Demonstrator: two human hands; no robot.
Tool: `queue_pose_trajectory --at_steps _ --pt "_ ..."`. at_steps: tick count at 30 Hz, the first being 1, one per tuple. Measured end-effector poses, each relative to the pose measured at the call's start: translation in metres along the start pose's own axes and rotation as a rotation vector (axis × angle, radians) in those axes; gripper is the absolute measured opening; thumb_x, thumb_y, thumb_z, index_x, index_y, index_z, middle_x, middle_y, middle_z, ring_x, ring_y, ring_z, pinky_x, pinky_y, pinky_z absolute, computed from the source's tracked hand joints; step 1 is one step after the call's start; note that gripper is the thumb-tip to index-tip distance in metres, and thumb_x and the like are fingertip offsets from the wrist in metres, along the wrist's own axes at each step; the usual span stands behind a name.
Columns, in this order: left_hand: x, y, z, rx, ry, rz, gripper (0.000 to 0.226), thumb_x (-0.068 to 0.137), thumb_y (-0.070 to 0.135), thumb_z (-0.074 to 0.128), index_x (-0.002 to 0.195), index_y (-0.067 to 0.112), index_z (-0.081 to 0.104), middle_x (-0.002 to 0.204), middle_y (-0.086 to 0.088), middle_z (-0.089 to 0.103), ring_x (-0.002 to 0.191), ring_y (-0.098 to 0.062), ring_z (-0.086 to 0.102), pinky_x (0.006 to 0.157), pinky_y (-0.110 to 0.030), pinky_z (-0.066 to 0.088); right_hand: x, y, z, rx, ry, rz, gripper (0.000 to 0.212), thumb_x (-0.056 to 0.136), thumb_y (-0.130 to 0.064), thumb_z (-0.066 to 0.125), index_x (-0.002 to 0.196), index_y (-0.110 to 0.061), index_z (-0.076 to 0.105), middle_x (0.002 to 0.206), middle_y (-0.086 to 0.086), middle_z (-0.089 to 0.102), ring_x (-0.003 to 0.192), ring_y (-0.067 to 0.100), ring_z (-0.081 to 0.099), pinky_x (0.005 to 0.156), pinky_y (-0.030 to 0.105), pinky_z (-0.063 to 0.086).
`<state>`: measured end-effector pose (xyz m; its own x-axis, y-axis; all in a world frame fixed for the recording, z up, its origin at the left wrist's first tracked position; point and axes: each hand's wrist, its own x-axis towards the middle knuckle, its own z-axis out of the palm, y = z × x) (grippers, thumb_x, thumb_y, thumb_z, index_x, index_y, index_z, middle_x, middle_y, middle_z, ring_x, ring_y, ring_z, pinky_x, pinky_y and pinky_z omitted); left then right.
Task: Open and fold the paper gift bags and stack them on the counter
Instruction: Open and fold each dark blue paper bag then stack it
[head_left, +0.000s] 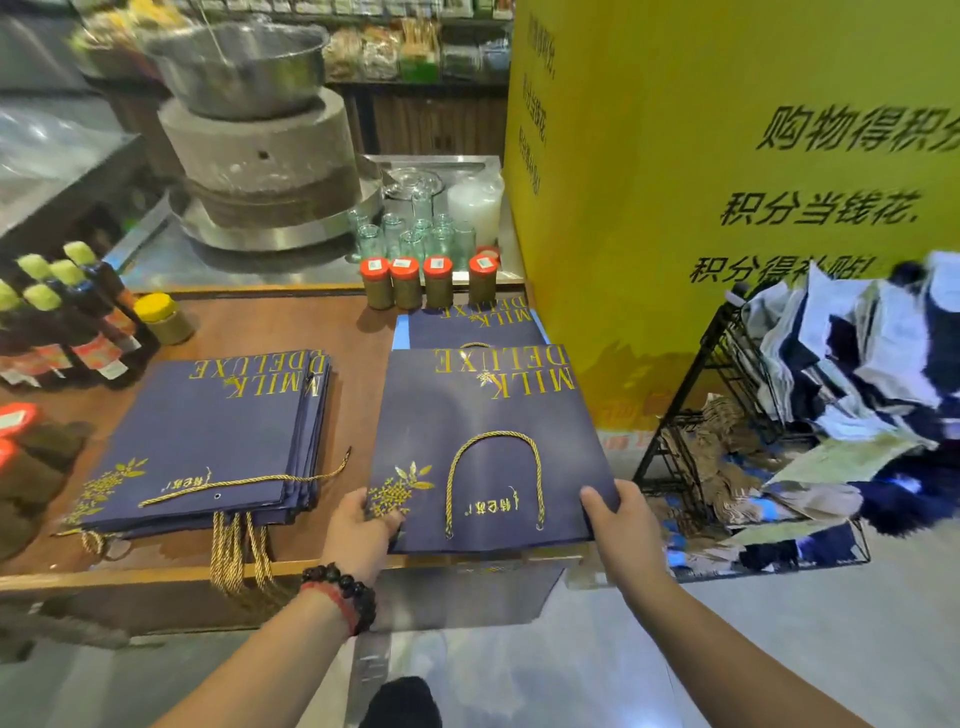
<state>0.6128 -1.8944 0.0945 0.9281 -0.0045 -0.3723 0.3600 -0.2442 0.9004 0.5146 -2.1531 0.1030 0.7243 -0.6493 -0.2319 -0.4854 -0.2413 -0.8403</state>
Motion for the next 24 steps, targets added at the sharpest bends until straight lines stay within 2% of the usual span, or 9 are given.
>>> queue_pose_trajectory --at_steps 4,7,10,12,15,16,18,21,24 --pt "0.036 0.026 0.010 0.004 -0.028 0.026 0.022 0.087 -0.014 0.055 0.107 -0.005 0.059 0.093 -0.014 0.064 0.071 -0.014 0.059 0.055 -0.011 0.048 0.037 -0.023 0.004 -0.033 0.021 -0.017 0.017 0.095 -0.030 0.056 0.101 -0.014 0.057 0.089 0.000 0.062 0.080 0.018 0.057 0.062 0.031 0.039" --pt "0.069 0.044 0.021 0.027 -0.041 0.018 0.020 0.088 -0.010 0.056 0.100 0.006 0.057 0.089 -0.012 0.064 0.069 -0.012 0.057 0.056 -0.016 0.045 0.074 -0.035 0.018 -0.081 0.008 0.003 0.020 0.096 -0.031 0.054 0.106 -0.014 0.058 0.097 0.005 0.065 0.087 0.026 0.058 0.070 0.033 0.039" --pt "0.113 0.052 0.035 0.063 -0.052 -0.029 0.024 0.087 -0.007 0.057 0.089 0.017 0.055 0.085 -0.005 0.063 0.083 -0.026 0.064 0.073 -0.032 0.052 0.119 -0.037 0.037 -0.156 0.008 0.033 0.029 0.097 -0.029 0.053 0.116 -0.008 0.057 0.104 0.013 0.065 0.095 0.034 0.059 0.071 0.033 0.037" --pt "0.142 0.056 0.044 0.103 -0.068 -0.083 0.028 0.088 -0.002 0.057 0.084 0.025 0.051 0.085 -0.003 0.062 0.086 -0.027 0.063 0.082 -0.038 0.050 0.151 -0.039 0.050 -0.200 0.004 0.050 0.034 0.098 -0.029 0.052 0.122 -0.005 0.055 0.112 0.017 0.065 0.103 0.038 0.058 0.072 0.034 0.037" --pt "0.188 0.044 0.057 0.163 -0.107 -0.103 0.012 0.082 0.022 0.063 0.091 0.025 0.056 0.098 -0.008 0.066 0.086 -0.025 0.063 0.087 -0.043 0.051 0.194 -0.042 0.067 -0.229 0.010 0.085 0.036 0.098 -0.026 0.052 0.124 0.000 0.054 0.118 0.021 0.061 0.109 0.040 0.056 0.076 0.036 0.038" --pt "0.213 0.028 0.063 0.207 -0.099 -0.109 0.019 0.075 0.034 0.063 0.091 0.027 0.057 0.101 -0.007 0.066 0.088 -0.026 0.064 0.086 -0.046 0.052 0.210 -0.042 0.074 -0.244 0.012 0.092 0.037 0.098 -0.026 0.052 0.124 0.001 0.054 0.120 0.022 0.060 0.110 0.040 0.055 0.079 0.038 0.038" --pt "0.242 0.018 0.071 0.308 -0.082 -0.120 0.029 0.068 0.046 0.060 0.091 0.027 0.061 0.101 -0.001 0.066 0.093 -0.026 0.062 0.086 -0.041 0.051 0.240 -0.042 0.085 -0.283 0.018 0.105 0.039 0.099 -0.027 0.052 0.125 0.001 0.053 0.121 0.023 0.059 0.111 0.041 0.053 0.084 0.041 0.040" --pt "0.250 0.042 0.080 0.401 -0.039 -0.115 0.025 0.082 0.035 0.065 0.098 0.016 0.064 0.105 -0.003 0.061 0.102 -0.032 0.055 0.080 -0.029 0.040 0.276 -0.037 0.099 -0.329 0.011 0.123 0.040 0.098 -0.031 0.051 0.124 0.000 0.053 0.121 0.022 0.058 0.112 0.041 0.053 0.083 0.042 0.040" --pt "0.268 0.034 0.090 0.430 -0.014 -0.117 0.024 0.084 0.033 0.064 0.095 0.012 0.061 0.106 -0.007 0.058 0.097 -0.032 0.055 0.082 -0.032 0.044 0.300 -0.034 0.109 -0.359 0.020 0.162 0.042 0.097 -0.037 0.050 0.123 -0.004 0.054 0.120 0.022 0.057 0.113 0.041 0.051 0.089 0.045 0.043"
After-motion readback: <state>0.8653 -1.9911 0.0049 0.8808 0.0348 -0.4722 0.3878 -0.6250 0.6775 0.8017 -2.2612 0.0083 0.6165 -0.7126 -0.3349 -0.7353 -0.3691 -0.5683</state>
